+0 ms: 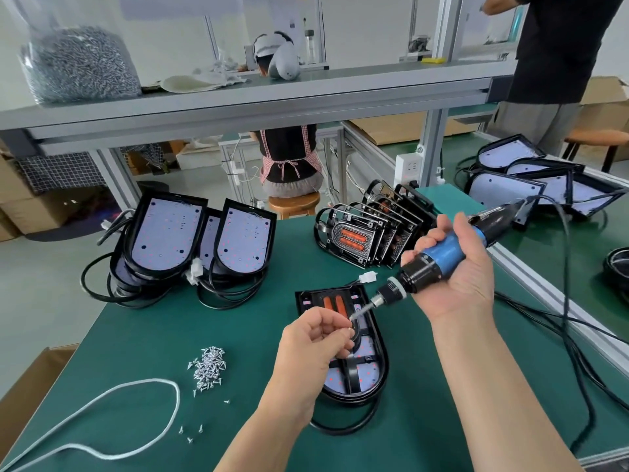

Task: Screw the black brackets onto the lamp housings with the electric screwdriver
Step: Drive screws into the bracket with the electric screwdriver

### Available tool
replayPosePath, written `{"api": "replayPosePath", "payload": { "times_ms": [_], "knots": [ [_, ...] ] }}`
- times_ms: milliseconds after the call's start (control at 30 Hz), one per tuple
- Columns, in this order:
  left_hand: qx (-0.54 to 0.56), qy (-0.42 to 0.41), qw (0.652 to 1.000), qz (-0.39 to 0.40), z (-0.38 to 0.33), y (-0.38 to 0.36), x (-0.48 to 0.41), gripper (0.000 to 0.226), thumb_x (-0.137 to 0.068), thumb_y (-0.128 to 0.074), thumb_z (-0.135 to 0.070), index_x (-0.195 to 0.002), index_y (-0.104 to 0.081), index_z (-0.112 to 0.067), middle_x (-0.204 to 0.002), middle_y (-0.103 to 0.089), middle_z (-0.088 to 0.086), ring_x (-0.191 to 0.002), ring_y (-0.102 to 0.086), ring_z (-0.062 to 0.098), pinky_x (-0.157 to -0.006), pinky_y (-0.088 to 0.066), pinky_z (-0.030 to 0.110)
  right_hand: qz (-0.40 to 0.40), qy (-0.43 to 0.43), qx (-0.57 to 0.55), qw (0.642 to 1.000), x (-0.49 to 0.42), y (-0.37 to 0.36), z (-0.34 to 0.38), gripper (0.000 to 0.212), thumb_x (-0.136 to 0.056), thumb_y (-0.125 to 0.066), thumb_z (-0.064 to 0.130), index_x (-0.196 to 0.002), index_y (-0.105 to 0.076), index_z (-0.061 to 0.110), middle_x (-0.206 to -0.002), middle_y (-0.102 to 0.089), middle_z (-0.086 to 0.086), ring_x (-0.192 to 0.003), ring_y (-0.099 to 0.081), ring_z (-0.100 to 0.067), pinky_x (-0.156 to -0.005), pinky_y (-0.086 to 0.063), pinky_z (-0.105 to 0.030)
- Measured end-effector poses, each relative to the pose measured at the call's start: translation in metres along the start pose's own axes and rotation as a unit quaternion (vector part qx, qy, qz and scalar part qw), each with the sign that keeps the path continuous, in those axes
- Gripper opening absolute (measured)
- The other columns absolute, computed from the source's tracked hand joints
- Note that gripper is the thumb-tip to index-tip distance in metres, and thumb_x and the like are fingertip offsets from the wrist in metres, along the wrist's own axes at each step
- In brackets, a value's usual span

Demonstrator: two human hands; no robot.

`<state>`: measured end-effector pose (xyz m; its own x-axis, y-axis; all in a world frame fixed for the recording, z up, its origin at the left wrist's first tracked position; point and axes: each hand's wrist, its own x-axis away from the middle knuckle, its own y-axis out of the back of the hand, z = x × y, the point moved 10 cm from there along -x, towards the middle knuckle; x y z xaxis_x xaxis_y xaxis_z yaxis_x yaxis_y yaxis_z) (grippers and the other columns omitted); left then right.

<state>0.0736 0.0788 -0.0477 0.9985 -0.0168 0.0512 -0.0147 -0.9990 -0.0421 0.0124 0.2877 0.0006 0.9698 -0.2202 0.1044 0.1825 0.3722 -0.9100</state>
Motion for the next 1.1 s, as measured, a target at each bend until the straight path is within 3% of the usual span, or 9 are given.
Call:
{"api": "replayPosePath", "payload": {
  "times_ms": [100, 233, 433, 767, 1100],
  "knots": [
    [0.017, 0.008, 1.000, -0.002, 0.001, -0.002, 0.001, 0.018, -0.086, -0.068, 0.005, -0.081, -0.072, -0.012, -0.076, -0.071, 0.006, -0.069, -0.065, 0.014, -0.065, -0.052, 0.018, -0.005, 0.037, -0.023, 0.999, 0.004, -0.008, 0.007, 0.017, -0.082, -0.076, 0.023, -0.087, -0.062, 0.016, -0.072, -0.056, 0.003, -0.059, -0.051, -0.011, -0.065, -0.041, -0.025],
    [0.047, 0.012, 0.999, -0.011, -0.001, 0.000, 0.000, 0.021, -0.085, -0.069, 0.004, -0.078, -0.073, -0.015, -0.076, -0.072, 0.008, -0.068, -0.065, 0.013, -0.065, -0.052, 0.018, -0.005, 0.067, -0.006, 0.998, 0.011, -0.014, 0.013, 0.032, -0.071, -0.080, 0.018, -0.092, -0.056, 0.016, -0.072, -0.055, 0.003, -0.059, -0.051, -0.010, -0.061, -0.045, -0.024],
    [0.098, 0.021, 0.995, -0.024, -0.002, 0.006, 0.002, 0.021, -0.085, -0.069, 0.005, -0.078, -0.076, -0.013, -0.079, -0.072, 0.013, -0.070, -0.065, 0.016, -0.071, -0.053, 0.026, -0.021, 0.084, 0.020, 0.996, 0.017, -0.011, 0.016, 0.017, -0.088, -0.073, 0.017, -0.087, -0.056, 0.017, -0.071, -0.056, 0.003, -0.059, -0.050, -0.010, -0.063, -0.044, -0.024],
    [0.141, 0.023, 0.989, -0.020, -0.003, 0.001, 0.002, 0.013, -0.085, -0.067, 0.008, -0.085, -0.072, -0.004, -0.079, -0.070, 0.015, -0.068, -0.064, 0.017, -0.068, -0.055, 0.021, -0.023, 0.090, 0.032, 0.995, 0.023, -0.010, 0.012, 0.018, -0.089, -0.073, 0.017, -0.089, -0.055, 0.018, -0.071, -0.056, 0.004, -0.059, -0.051, -0.009, -0.066, -0.047, -0.024],
    [0.133, 0.021, 0.991, -0.024, -0.003, 0.002, 0.001, 0.024, -0.086, -0.068, 0.006, -0.076, -0.076, -0.014, -0.077, -0.070, 0.013, -0.069, -0.065, 0.016, -0.068, -0.054, 0.020, -0.033, 0.088, 0.030, 0.995, 0.026, -0.008, 0.012, 0.021, -0.087, -0.075, 0.018, -0.091, -0.055, 0.018, -0.071, -0.057, 0.004, -0.060, -0.052, -0.009, -0.065, -0.048, -0.023]
  ]
}}
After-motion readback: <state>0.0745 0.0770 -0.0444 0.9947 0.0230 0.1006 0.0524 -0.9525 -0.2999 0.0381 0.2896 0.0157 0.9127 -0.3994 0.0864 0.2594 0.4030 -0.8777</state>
